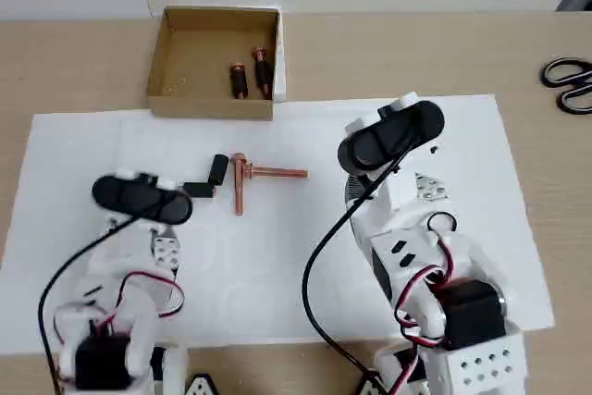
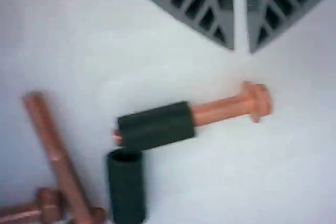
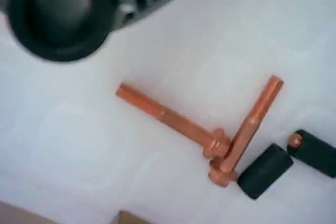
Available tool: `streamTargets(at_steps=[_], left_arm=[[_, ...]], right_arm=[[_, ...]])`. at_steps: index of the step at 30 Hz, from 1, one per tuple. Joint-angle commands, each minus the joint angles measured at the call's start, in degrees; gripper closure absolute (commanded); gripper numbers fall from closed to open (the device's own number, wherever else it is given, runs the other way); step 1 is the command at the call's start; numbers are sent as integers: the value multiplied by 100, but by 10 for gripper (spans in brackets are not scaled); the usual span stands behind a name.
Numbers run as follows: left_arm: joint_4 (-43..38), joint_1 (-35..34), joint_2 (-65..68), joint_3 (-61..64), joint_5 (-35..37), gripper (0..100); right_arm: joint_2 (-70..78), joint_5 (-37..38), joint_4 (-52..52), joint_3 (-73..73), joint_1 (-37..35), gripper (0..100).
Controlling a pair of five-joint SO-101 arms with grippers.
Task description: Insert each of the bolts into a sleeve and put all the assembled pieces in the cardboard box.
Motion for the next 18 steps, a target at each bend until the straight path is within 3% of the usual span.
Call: streamTargets(at_steps=[1, 9, 18], left_arm=[[-141, 308, 1741, -1411, 229, 994], [448, 1433, 4835, -3873, 1363, 994], [492, 1653, 5829, -4505, 1855, 994]], right_arm=[[-127, 9, -101, -35, 48, 995], [-136, 9, 110, -35, 57, 995], [-224, 9, 110, -35, 57, 995]])
